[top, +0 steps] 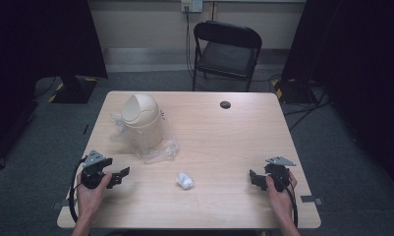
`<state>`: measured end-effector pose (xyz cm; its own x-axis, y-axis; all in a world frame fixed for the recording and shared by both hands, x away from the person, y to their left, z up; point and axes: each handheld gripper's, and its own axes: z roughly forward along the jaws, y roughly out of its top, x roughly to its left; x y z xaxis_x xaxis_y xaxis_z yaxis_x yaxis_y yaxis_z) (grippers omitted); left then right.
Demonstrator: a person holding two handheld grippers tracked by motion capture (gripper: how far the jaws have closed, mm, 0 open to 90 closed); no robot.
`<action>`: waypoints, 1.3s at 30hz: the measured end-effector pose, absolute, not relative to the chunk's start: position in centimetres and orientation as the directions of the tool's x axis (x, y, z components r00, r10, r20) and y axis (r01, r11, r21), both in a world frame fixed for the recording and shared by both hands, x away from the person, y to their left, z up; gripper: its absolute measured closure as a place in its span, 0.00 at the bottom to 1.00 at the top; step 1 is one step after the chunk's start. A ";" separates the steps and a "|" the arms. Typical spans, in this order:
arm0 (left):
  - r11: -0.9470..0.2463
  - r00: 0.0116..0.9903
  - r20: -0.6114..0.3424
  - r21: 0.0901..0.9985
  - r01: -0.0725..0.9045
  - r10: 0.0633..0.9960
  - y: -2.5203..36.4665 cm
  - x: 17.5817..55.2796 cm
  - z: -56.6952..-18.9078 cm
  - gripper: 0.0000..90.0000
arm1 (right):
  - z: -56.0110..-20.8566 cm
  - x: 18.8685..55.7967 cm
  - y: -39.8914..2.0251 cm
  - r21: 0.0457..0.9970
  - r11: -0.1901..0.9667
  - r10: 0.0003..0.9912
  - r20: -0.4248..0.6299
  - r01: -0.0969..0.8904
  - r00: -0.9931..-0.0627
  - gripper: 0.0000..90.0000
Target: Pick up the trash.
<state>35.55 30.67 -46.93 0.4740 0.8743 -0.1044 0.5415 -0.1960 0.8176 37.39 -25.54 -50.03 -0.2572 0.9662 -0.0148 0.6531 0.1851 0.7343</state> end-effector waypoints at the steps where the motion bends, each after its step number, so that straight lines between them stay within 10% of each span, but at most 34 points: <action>1: -0.199 0.481 -0.108 0.814 0.545 0.870 30.7 35.6 -46.8 0.19 | -50.0 37.4 -25.5 0.734 0.185 0.966 -0.015 0.653 -0.257 0.13; 29: -0.115 0.535 -0.202 0.858 0.501 0.821 30.9 38.5 -41.0 0.23 | -50.0 37.4 -25.5 0.734 0.186 0.966 -0.015 0.653 -0.259 0.13; 39: -0.235 0.534 -0.053 0.857 0.458 0.844 29.9 40.5 -39.6 0.23 | -50.0 37.4 -25.6 0.734 0.187 0.966 -0.015 0.653 -0.260 0.13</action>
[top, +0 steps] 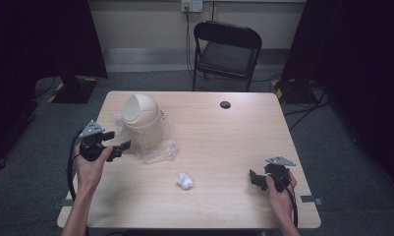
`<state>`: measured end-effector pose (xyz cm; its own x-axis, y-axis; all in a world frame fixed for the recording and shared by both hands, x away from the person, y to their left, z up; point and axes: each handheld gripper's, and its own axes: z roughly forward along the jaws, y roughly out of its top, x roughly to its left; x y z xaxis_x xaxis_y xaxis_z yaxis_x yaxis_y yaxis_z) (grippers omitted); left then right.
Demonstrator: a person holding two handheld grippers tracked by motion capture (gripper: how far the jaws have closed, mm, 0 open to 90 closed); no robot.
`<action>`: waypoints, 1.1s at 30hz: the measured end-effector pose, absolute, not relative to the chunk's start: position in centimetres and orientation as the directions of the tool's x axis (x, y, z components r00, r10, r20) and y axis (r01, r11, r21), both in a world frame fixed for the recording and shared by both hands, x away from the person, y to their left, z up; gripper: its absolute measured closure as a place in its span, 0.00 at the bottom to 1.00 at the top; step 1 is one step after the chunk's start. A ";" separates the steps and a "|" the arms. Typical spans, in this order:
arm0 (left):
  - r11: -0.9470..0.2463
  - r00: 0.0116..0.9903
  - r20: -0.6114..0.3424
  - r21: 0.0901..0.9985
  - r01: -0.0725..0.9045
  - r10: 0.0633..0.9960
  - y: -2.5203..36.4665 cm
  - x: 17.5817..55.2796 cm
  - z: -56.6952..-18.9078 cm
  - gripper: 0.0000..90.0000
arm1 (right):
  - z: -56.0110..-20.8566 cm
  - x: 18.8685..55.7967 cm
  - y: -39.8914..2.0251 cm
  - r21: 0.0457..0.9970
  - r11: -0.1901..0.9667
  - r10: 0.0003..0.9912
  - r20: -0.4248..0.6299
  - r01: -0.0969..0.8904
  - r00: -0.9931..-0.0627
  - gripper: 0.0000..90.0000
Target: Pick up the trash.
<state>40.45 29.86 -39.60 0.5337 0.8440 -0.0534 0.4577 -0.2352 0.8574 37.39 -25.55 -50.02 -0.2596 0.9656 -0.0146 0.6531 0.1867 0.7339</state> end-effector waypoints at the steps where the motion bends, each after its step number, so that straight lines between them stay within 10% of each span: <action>1: -0.247 0.542 -0.045 0.857 0.453 0.839 29.8 40.6 -39.5 0.23 | -50.0 37.4 -25.6 0.734 0.187 0.966 -0.014 0.653 -0.260 0.13; 33: -0.352 0.614 -0.004 0.817 0.457 0.789 26.0 47.2 -37.8 0.24 | -50.0 37.4 -25.5 0.735 0.184 0.967 -0.016 0.653 -0.254 0.13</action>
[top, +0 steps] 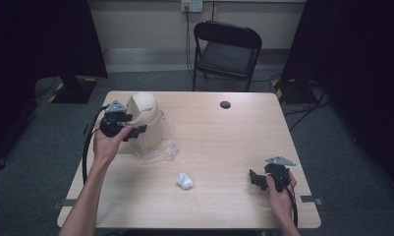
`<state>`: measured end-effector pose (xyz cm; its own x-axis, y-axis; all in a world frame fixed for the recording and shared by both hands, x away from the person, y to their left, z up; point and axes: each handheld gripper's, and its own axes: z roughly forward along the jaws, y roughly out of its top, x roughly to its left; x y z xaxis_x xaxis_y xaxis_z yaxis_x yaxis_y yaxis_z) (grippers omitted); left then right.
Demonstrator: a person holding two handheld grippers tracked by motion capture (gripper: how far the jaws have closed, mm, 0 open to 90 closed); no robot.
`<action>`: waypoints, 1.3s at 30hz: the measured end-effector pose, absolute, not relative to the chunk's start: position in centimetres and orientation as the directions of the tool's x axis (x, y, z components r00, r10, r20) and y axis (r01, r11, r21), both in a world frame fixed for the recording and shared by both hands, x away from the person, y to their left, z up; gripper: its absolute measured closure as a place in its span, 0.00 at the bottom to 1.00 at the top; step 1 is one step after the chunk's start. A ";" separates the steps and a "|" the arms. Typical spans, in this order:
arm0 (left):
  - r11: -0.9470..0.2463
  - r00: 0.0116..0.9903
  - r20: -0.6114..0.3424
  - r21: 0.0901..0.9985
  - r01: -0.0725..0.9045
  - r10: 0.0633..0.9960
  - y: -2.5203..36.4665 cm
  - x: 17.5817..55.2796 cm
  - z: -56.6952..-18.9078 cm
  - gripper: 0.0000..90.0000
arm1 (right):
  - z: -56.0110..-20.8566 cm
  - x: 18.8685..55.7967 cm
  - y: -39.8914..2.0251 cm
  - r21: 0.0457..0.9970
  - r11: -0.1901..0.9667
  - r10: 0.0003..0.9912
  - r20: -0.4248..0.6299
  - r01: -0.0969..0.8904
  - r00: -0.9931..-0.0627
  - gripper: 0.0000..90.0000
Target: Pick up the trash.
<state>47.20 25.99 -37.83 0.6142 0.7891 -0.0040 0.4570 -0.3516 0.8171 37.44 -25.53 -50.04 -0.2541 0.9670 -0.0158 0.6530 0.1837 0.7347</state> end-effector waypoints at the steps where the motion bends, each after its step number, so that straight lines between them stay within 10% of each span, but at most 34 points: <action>1: -0.358 0.614 0.003 0.814 0.457 0.789 26.0 47.3 -37.9 0.24 | -50.0 37.4 -25.5 0.735 0.184 0.967 -0.016 0.653 -0.254 0.13; 39: -0.284 0.621 -0.086 0.835 0.472 0.779 26.0 48.4 -38.6 0.20 | -50.0 37.4 -25.5 0.735 0.184 0.967 -0.016 0.653 -0.254 0.13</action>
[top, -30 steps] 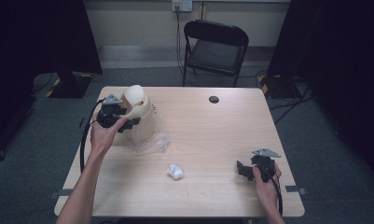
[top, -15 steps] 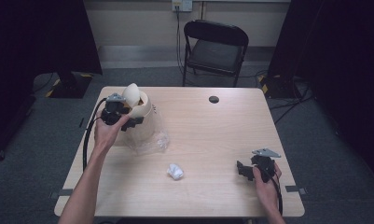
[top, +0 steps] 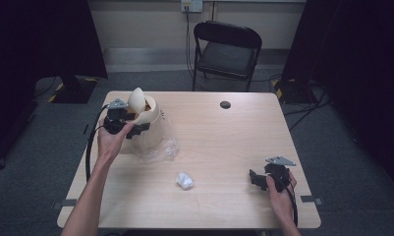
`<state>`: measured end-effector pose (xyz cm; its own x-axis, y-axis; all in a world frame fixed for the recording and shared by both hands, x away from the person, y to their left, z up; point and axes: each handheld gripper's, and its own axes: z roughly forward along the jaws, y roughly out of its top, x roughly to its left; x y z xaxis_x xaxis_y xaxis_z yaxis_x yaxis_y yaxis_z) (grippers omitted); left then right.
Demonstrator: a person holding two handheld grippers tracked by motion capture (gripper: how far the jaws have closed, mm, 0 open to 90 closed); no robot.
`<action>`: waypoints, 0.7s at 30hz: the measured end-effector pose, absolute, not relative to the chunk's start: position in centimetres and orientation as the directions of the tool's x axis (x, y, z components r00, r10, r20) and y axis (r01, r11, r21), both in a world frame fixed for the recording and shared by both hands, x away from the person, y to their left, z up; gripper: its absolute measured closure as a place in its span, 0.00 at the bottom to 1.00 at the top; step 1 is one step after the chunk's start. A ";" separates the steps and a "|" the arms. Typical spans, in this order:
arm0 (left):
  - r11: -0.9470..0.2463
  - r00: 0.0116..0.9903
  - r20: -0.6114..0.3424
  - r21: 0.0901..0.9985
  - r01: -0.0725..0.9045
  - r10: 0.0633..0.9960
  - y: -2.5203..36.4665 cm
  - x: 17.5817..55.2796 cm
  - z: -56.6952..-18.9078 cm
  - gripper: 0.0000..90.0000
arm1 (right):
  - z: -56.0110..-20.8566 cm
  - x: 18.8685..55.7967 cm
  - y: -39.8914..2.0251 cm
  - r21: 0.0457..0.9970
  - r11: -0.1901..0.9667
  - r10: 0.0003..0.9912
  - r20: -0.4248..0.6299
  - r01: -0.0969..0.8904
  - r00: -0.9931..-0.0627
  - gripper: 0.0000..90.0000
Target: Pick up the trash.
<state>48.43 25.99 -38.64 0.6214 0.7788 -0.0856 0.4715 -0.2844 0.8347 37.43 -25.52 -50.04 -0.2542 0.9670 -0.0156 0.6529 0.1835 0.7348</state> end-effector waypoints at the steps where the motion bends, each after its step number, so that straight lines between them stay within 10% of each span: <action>1: -0.293 0.616 -0.069 0.835 0.466 0.785 26.1 48.1 -38.6 0.20 | -50.0 37.4 -25.5 0.735 0.184 0.967 -0.016 0.653 -0.254 0.13; 21: -0.229 0.621 -0.082 0.886 0.404 0.780 26.8 41.4 -37.0 0.23 | -50.0 37.4 -25.5 0.735 0.184 0.967 -0.016 0.653 -0.254 0.13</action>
